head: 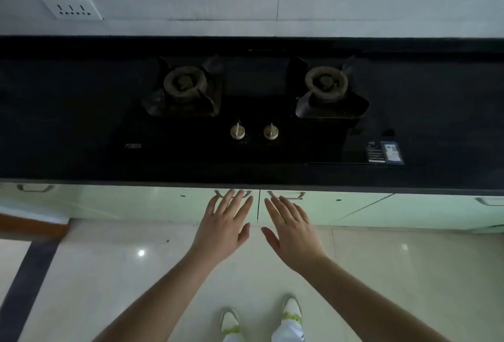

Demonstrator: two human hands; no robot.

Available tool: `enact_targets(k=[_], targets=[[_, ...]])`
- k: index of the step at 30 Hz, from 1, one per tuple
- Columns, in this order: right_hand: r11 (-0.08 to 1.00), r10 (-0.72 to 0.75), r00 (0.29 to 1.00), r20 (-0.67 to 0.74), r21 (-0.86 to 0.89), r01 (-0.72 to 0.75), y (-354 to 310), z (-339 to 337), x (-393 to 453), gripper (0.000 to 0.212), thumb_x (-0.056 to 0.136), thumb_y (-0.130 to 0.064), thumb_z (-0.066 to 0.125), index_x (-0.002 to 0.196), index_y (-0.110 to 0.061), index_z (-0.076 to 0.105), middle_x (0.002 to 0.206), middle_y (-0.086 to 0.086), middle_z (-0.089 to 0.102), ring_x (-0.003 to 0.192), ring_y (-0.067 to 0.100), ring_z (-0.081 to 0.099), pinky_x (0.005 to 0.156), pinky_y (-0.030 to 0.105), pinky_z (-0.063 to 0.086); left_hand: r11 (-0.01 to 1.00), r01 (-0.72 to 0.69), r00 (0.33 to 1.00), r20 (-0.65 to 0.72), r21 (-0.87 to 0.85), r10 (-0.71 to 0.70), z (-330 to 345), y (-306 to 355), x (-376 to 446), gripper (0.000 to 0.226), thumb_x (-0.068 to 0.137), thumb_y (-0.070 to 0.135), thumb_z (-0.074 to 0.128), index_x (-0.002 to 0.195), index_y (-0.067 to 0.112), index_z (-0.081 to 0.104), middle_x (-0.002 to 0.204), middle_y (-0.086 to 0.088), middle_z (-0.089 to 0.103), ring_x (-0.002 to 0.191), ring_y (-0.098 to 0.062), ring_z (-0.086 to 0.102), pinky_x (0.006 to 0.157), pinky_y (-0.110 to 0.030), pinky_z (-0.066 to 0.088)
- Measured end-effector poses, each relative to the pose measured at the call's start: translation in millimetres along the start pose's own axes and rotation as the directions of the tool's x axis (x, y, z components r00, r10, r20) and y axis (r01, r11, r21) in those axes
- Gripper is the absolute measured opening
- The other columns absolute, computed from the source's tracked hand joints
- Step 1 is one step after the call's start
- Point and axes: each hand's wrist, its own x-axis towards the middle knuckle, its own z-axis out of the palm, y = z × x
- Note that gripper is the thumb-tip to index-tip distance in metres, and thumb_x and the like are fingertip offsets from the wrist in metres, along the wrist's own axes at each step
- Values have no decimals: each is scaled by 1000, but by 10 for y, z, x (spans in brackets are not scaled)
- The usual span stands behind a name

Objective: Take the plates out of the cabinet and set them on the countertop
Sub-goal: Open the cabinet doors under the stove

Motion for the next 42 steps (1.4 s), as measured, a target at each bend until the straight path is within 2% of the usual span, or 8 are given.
enact_targets(k=[5,13,16,20,25,33,37,42], targets=[[998,68,981,181,-21,-66,252,458,212,67,101,-52,23,155,-14,9,164,5,11,150,21,3,121,39,6,998,60,990,128,-11,-58,421,-45,74,62,86,40,64,139,9,54,144,-13,54,135,-32,47,108,-50,40],[992,127,970,206,-9,-128,319,776,547,68,100,-50,26,154,-12,11,164,4,7,150,21,3,122,40,8,990,128,975,191,-61,-114,860,-56,193,66,94,40,53,150,8,37,159,-12,32,147,-28,27,116,-46,27],[983,171,967,190,25,-179,299,833,623,69,100,-51,30,154,-12,10,163,7,14,150,22,8,121,39,10,981,166,963,230,-98,-140,939,-39,234,68,97,39,47,154,10,24,161,-11,27,149,-28,24,119,-45,22],[963,231,959,164,102,-249,269,898,638,63,98,-48,40,146,-9,29,155,10,30,146,25,20,116,41,24,955,249,954,213,-162,-212,922,-39,312,63,93,35,54,148,8,38,146,-9,48,138,-26,42,112,-42,36],[946,267,948,172,141,-292,267,868,613,49,96,-44,46,129,-8,49,133,4,45,129,22,38,98,38,42,908,356,910,303,-222,-283,892,83,171,56,94,36,48,144,13,35,145,-2,40,137,-21,34,102,-38,41],[959,248,936,250,76,-274,241,822,156,49,98,-49,41,106,-7,64,135,5,48,128,22,41,94,39,47,869,363,915,303,-335,-265,867,58,-316,49,100,47,40,135,16,49,137,-1,50,132,-19,40,102,-37,45],[940,294,922,253,96,-326,115,806,-174,59,99,-53,35,109,-5,68,139,8,49,129,23,43,100,35,44,833,404,903,313,-378,-296,818,81,-542,52,98,55,35,126,16,56,129,-2,57,124,-21,48,97,-36,48],[791,497,808,317,219,-572,5,716,-625,70,91,-67,35,111,-4,59,117,12,58,96,24,57,76,32,46,794,481,863,358,-372,-356,694,47,-906,61,96,60,31,111,12,65,118,-4,61,112,-22,52,84,-35,50]])
